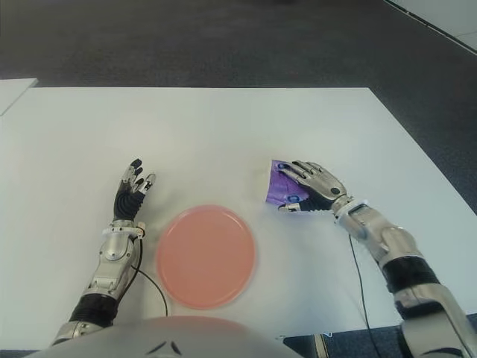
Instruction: Put the tissue paper into the plate.
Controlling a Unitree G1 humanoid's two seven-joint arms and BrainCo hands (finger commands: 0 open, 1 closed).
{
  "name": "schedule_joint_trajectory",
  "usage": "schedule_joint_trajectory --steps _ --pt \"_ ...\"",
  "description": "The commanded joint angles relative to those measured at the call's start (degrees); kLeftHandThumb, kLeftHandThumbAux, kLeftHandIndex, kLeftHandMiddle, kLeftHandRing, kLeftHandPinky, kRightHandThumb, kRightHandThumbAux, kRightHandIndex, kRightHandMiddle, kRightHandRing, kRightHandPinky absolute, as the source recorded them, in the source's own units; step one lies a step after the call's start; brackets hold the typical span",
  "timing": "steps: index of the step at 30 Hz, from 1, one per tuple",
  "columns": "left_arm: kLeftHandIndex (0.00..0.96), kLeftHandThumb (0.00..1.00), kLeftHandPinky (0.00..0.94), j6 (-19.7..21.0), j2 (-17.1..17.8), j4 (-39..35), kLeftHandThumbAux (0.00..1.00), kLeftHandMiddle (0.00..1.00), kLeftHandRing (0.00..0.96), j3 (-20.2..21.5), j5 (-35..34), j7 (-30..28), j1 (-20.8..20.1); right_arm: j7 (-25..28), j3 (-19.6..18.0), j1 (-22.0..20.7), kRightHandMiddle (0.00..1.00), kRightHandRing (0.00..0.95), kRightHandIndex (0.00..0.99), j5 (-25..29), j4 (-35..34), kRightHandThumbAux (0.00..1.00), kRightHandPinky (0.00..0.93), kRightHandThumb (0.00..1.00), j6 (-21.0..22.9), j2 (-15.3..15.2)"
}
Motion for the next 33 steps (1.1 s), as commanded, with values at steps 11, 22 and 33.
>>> schedule_joint_trajectory --steps 11,22,33 --pt "0.000 0.040 0.000 -0.69 0.43 0.47 0.536 0.000 0.000 0.88 -0.14 -0.25 1.34 -37.29 13.12 -2.58 0.069 0.048 0.006 -9.42 23.14 0.269 0.063 0.525 14.62 15.30" --pt "0.000 0.048 0.000 -1.10 0.46 0.21 0.534 0.000 0.000 1.46 0.47 0.04 1.56 -43.73 17.48 -4.30 0.190 0.184 0.108 -8.66 25.62 0.376 0.237 0.635 16.12 15.17" --pt "0.000 0.047 0.000 -0.25 0.83 -0.11 0.537 0.000 0.000 1.50 0.78 -0.30 1.58 -41.65 17.64 -3.42 0.262 0.267 0.175 -5.97 24.01 0.445 0.301 0.688 15.82 15.01"
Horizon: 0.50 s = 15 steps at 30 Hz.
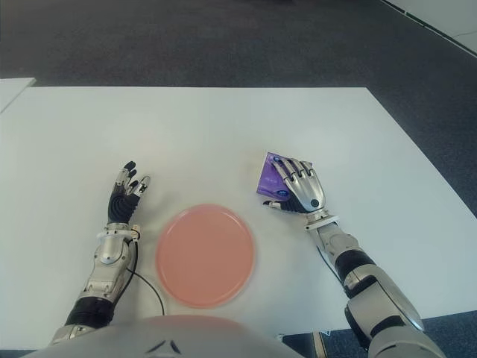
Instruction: Put the tissue paper into the plate.
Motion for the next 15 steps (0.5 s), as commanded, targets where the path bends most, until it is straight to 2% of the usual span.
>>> schedule_joint_trajectory --steps 1,15 --pt "0.000 0.046 0.000 0.83 0.49 -0.15 0.538 0.000 0.000 -0.01 0.43 -0.36 0.25 3.07 2.35 3.89 0.264 0.270 0.179 0.48 1.02 0.447 0.301 0.687 0.25 2.16" --pt "0.000 0.042 0.000 0.72 0.62 -0.04 0.536 0.000 0.000 -0.05 -0.05 -0.70 -0.08 7.00 2.50 5.27 0.270 0.276 0.159 2.69 -1.26 0.465 0.304 0.665 0.41 1.81"
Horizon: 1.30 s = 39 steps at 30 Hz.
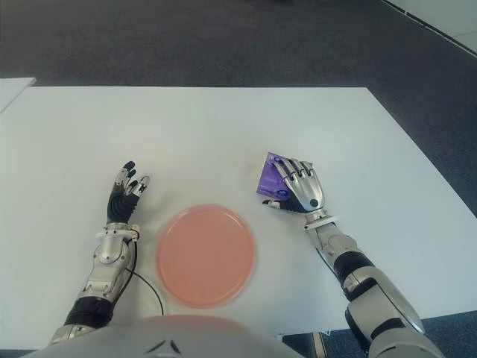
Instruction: Put the tissue paper into the plate.
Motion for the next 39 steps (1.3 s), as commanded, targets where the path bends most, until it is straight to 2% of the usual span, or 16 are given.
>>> schedule_joint_trajectory --steps 1,6,10,15,21,23,26,28,32,35,39 --pt "0.000 0.042 0.000 0.41 0.33 0.04 0.536 0.000 0.000 -0.05 0.17 -0.61 -0.06 4.65 2.42 4.32 0.272 0.279 0.155 0.17 1.13 0.468 0.312 0.663 -0.03 1.84" --pt "0.000 0.044 0.000 -0.05 0.29 0.37 0.537 0.000 0.000 0.06 0.20 -0.38 -0.08 4.60 2.19 4.23 0.276 0.285 0.147 0.70 0.47 0.479 0.313 0.656 0.78 1.62" --pt "0.000 0.047 0.000 -0.15 0.29 0.81 0.544 0.000 0.000 0.23 0.03 -0.37 -0.23 3.90 0.81 3.31 0.276 0.285 0.139 1.26 -1.04 0.491 0.317 0.658 3.45 1.56" --pt "0.000 0.050 0.000 0.04 0.18 0.96 0.549 0.000 0.000 0.34 -0.21 -0.47 -0.33 1.87 0.13 3.60 0.273 0.286 0.129 1.23 -0.82 0.506 0.320 0.661 6.48 2.67" --pt "0.000 0.059 0.000 0.30 0.06 0.98 0.556 0.000 0.000 0.41 -0.19 -0.28 -0.39 2.06 -0.09 3.19 0.285 0.298 0.145 1.17 -0.24 0.507 0.330 0.671 9.01 3.53" --pt "0.000 0.060 0.000 0.29 0.04 0.97 0.559 0.000 0.000 0.42 -0.19 -0.27 -0.38 1.98 -0.04 3.02 0.327 0.334 0.182 1.18 0.05 0.505 0.357 0.683 9.24 3.76" --pt "0.000 0.060 0.000 0.32 -0.04 0.81 0.562 0.000 0.000 0.40 -0.18 -0.24 -0.22 0.71 0.92 2.70 0.510 0.513 0.348 0.85 2.99 0.637 0.513 0.707 8.63 4.81" --pt "0.000 0.060 0.000 0.42 -0.05 0.68 0.562 0.000 0.000 0.41 -0.17 -0.23 -0.15 -0.40 1.77 2.49 0.601 0.606 0.392 0.56 5.77 0.669 0.634 0.718 8.04 5.74" --pt "0.000 0.060 0.000 0.49 -0.09 0.45 0.565 0.000 0.000 0.43 -0.24 -0.27 0.04 -0.09 2.73 1.96 0.739 0.745 0.429 0.57 6.58 0.698 0.792 0.732 6.48 5.55" --pt "0.000 0.060 0.000 0.61 -0.07 0.31 0.568 0.000 0.000 0.54 -0.37 -0.34 0.10 0.95 2.97 1.75 0.810 0.805 0.436 1.41 6.42 0.704 0.821 0.737 4.21 5.34" --pt "0.000 0.058 0.000 0.68 -0.05 0.11 0.569 0.000 0.000 0.63 -0.38 -0.37 0.19 1.02 3.16 1.66 0.846 0.835 0.439 1.86 5.22 0.707 0.832 0.740 3.38 5.57"
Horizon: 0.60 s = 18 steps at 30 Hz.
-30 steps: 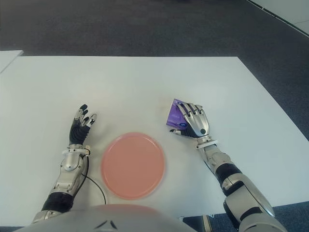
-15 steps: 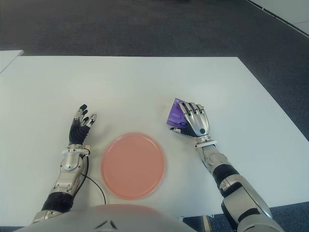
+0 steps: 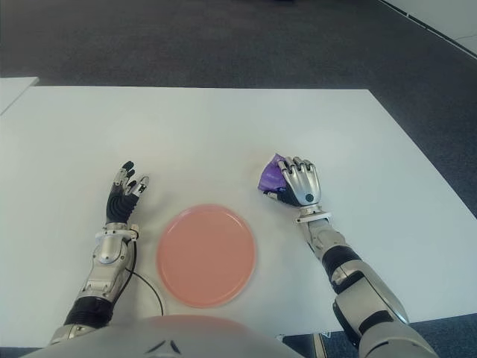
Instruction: Put the tissue paper into the plate.
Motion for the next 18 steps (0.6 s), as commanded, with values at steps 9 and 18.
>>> schedule_joint_trajectory --steps 9,18 --pt "0.000 0.054 0.000 0.45 -0.10 -0.33 0.558 0.000 0.000 0.17 -0.23 -0.28 0.35 4.08 2.80 4.47 0.866 0.852 0.439 1.58 0.17 0.709 0.831 0.743 -4.86 1.40" --pt "0.000 0.056 0.000 -0.16 -0.14 0.20 0.558 0.000 0.000 0.29 -0.33 -0.16 0.15 3.12 2.58 4.21 0.874 0.860 0.439 2.79 -0.25 0.709 0.840 0.744 -6.54 1.84"
